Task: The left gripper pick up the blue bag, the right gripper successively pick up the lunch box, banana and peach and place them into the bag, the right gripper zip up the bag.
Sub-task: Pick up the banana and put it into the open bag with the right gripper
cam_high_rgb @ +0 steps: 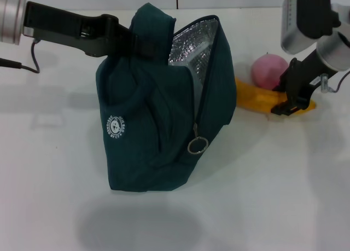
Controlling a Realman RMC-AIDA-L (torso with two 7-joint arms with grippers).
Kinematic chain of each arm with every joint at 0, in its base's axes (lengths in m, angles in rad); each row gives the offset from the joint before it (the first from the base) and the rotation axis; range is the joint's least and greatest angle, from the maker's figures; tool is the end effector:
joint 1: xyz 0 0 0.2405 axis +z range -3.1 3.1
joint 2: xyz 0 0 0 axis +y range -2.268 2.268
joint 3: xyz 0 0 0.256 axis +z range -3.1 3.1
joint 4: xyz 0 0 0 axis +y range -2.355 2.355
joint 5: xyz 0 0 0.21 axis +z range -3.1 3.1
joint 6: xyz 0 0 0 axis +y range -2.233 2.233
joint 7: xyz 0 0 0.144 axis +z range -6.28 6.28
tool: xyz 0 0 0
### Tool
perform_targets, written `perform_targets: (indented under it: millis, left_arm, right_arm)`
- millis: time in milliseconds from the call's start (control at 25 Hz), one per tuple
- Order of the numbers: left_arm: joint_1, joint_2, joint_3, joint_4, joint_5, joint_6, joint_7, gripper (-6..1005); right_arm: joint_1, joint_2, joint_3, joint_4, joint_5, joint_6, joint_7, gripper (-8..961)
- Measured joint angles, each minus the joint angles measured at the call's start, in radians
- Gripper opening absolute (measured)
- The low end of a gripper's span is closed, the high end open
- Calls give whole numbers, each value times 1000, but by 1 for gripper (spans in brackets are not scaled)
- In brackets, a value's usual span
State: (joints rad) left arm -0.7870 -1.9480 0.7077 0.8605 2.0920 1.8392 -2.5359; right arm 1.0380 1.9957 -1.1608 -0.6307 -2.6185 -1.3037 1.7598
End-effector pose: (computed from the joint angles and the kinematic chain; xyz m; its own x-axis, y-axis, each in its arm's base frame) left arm -0.1684 0.3770 0.0730 0.4106 0.8814 0.2336 0.8497 -0.4628 0.2527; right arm 0.1722 0.4350 -0.0170 0.9002 -0.0928 0.4255 -0.0056 -0.9794 -0.2018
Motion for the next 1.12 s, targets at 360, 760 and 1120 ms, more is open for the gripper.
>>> perform_targets:
  millis: [360, 760, 1120]
  left_arm:
    - [1, 3, -4, -9, -4, 0, 1, 36]
    - [2, 7, -8, -12, -6, -3, 2, 36]
    - [-4, 8, -8, -37, -15, -17, 15, 36]
  right_arm:
    - [-36, -9, 150, -157, 18, -130, -3, 438]
    - [-46, -115, 401, -238, 258, -351, 21, 438]
    - [-3, -155, 396, -382, 298, -597, 68, 439]
